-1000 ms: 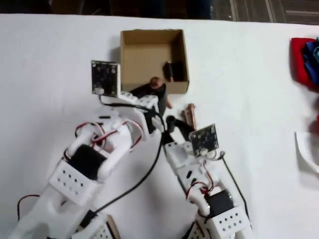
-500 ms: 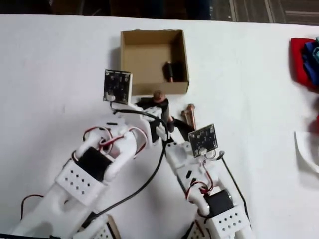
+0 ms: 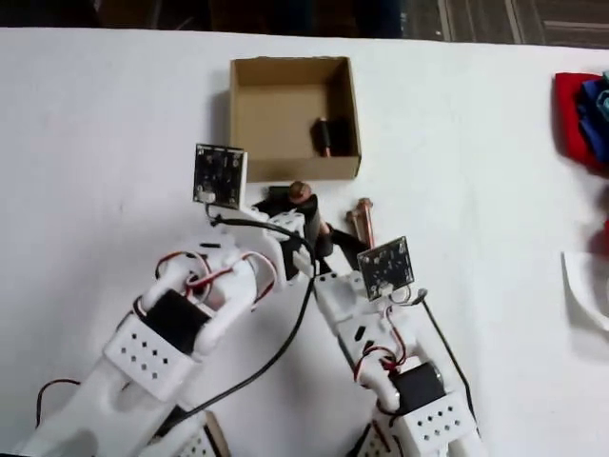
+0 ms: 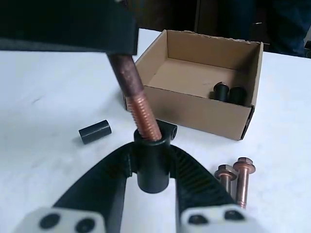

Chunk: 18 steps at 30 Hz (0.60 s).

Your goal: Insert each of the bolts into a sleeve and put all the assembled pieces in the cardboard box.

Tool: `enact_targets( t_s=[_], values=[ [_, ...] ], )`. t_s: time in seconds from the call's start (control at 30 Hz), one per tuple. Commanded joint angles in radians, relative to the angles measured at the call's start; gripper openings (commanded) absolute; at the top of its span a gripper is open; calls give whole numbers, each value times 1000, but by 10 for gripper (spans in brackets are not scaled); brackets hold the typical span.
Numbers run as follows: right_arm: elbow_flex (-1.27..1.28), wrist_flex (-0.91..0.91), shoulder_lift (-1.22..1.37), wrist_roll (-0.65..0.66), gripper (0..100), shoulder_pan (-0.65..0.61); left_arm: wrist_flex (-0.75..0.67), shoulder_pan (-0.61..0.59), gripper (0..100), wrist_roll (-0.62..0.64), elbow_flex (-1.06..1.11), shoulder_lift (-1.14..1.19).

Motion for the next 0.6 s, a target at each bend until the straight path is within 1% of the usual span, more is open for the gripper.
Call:
enact_targets(
  t_s=[0.0, 0.13, 0.3, 0.47, 0.5, 0.57],
  values=[
    [11, -4, -27, 8, 21, -12, 46, 51, 26, -41, -53, 71],
    [11, -4, -27, 8, 21, -8, 106, 91, 26, -114, -177, 181],
    [11, 1, -27, 8, 21, -8, 233, 83, 26, -117, -329, 258],
    [11, 1, -24, 8, 21, -8, 353, 83, 31, -120, -415, 269],
    [11, 1, -24, 8, 21, -8, 373, 83, 46, -127, -430, 269],
    [11, 1, -22, 6, 21, -8, 417, 83, 111, -190, -460, 269]
  ],
)
